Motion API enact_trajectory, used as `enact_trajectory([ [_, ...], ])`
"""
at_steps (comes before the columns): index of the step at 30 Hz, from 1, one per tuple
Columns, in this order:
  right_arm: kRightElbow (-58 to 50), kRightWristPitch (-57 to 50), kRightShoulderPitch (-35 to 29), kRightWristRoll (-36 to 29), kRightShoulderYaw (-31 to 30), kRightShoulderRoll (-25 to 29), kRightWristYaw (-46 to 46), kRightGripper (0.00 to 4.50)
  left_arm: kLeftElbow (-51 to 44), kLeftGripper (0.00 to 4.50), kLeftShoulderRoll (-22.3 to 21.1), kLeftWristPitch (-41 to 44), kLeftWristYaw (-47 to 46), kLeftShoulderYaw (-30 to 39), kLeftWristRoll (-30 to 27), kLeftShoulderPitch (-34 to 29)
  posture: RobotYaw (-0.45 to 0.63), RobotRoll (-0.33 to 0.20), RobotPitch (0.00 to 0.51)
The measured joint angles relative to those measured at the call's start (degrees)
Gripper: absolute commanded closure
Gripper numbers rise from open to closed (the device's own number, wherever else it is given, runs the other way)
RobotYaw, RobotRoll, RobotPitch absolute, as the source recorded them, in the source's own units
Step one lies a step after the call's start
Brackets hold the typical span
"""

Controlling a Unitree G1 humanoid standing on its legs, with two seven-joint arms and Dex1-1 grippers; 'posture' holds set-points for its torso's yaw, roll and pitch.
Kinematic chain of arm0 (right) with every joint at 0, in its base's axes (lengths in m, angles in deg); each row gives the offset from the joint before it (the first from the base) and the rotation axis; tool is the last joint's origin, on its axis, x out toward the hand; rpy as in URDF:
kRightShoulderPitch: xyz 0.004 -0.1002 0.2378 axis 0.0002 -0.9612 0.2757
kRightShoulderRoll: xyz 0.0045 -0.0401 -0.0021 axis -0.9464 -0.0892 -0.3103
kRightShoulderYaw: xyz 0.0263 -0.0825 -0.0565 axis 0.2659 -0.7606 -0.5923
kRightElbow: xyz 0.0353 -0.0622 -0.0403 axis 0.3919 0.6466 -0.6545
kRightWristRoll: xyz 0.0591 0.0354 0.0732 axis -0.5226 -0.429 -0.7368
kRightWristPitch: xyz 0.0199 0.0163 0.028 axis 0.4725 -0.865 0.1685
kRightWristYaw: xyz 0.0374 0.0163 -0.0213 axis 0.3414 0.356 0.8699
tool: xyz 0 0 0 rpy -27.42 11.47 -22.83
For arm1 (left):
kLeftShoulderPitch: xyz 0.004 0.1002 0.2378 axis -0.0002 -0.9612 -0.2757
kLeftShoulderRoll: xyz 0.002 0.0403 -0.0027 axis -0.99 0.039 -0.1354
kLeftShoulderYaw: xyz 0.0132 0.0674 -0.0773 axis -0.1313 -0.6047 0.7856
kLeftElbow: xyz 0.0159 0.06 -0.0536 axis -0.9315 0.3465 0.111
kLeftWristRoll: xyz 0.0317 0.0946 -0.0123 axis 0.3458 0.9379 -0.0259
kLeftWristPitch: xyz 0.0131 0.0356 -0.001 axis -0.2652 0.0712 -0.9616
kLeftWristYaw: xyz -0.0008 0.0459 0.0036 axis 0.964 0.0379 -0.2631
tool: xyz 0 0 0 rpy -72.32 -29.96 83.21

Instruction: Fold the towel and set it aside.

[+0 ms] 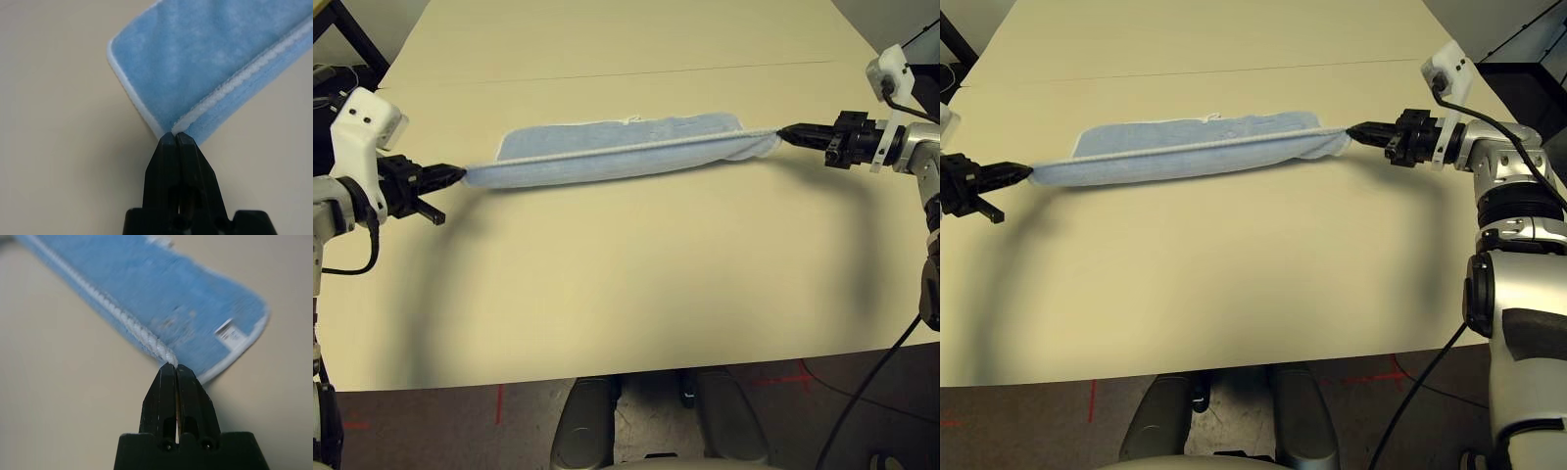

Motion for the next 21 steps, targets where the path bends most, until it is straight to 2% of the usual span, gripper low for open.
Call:
enact_trajectory([
  [6, -9.09, -5.07, -3.98, -0.01, -4.01, 4.21, 9.19, 4.50, -0.18, 4.49, -0.03, 1.18, 2.59, -0.57, -0.33, -0.60, 0.07, 0.000, 0.257],
  [9, -15.04, -8.16, -6.93, -2.68, -7.01, 7.46, 10.49, 4.50, -0.07, 4.49, -0.41, 1.75, 4.51, -1.11, -0.44, -0.66, 0.06, 0.000, 0.256],
  [13, -20.71, -10.35, -9.78, -6.58, -11.54, 11.45, 10.79, 4.50, -0.08, 4.49, -3.04, 2.96, 8.46, -1.79, -1.39, -0.67, 0.06, 0.000, 0.253],
  [17, -20.93, -7.93, -9.99, -7.58, -15.30, 13.89, 10.85, 4.50, -0.44, 4.49, -6.69, 4.80, 13.13, -2.31, -2.91, -1.46, 0.06, 0.000, 0.250],
  [21, -16.01, -2.34, -9.14, -6.92, -17.91, 14.01, 10.88, 4.50, -2.54, 4.49, -10.90, 6.81, 18.32, -2.37, -5.01, -4.31, 0.06, 0.000, 0.249],
])
